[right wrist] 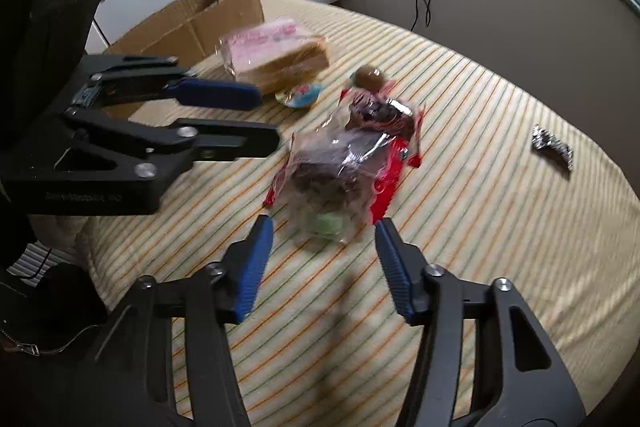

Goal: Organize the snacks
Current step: 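Grasp the clear cake bag with the left tool while the right tool grasps a small green candy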

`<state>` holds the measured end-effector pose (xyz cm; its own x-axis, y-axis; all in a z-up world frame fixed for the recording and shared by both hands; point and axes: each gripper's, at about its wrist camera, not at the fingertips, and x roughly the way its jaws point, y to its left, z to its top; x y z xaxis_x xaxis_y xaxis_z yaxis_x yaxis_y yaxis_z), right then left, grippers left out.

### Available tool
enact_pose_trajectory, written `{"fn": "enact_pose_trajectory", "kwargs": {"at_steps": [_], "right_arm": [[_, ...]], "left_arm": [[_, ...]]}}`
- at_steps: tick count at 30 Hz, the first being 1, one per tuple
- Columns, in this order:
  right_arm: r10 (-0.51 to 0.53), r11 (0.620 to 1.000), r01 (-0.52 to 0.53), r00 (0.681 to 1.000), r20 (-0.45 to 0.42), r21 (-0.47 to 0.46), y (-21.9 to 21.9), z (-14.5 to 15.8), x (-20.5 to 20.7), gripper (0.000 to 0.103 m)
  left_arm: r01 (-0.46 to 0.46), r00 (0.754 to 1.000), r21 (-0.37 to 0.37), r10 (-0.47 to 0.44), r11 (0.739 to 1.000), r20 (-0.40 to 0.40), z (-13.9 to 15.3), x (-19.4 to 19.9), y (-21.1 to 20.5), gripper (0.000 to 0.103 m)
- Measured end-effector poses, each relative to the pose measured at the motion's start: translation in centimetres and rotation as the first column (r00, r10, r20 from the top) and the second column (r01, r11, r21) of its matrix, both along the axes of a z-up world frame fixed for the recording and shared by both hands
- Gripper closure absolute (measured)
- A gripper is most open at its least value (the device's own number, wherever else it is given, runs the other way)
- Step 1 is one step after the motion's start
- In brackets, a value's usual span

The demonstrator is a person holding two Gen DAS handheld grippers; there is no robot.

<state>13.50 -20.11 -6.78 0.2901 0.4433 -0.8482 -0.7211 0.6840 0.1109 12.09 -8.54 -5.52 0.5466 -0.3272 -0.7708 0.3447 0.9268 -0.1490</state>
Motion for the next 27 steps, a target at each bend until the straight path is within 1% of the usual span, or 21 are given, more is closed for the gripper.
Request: {"fn": "enact_pose_trajectory", "kwargs": {"at_steps": [3,6,11,17,20,25,27], "right_arm": [[-0.009,1.000,0.009,1.000,-0.017,-0.003,0.2,-0.8,0.2,0.053],[-0.019,1.000,0.019,0.999,-0.028,0.006,0.3,-1.1,0.5,0.054],[-0.039,0.999,0.039,0.999,-0.037,0.006,0.1,-1.5,0.8,0.059],[-0.051,0.999,0.051,0.998,-0.031,-0.006,0.2,-1.5,0.7,0.062],[-0.062,0.998,0.062,0.998,-0.033,-0.017,-0.2,-1.5,0.7,0.066],[-0.073,0.997,0.072,0.997,-0.039,-0.016,-0.5,-1.5,0.8,0.067],[-0.072,0.997,0.071,0.997,-0.034,-0.023,-0.4,-1.5,0.7,0.069]], "left_arm": [[0.032,0.999,-0.001,-0.032,0.999,-0.015,-0.4,0.6,-0.8,0.065],[0.061,0.998,0.013,-0.060,0.998,-0.018,-0.7,1.2,-1.6,0.059],[0.100,0.995,0.011,-0.099,0.995,-0.028,-1.0,2.0,-2.3,0.056],[0.129,0.991,0.019,-0.129,0.991,-0.028,-1.1,1.8,-2.6,0.056],[0.152,0.988,0.027,-0.151,0.988,-0.036,-1.3,1.6,-3.0,0.056],[0.157,0.986,0.047,-0.154,0.986,-0.057,-2.2,2.0,-3.5,0.057],[0.151,0.987,0.035,-0.148,0.988,-0.060,-2.3,2.1,-3.4,0.058]]}}
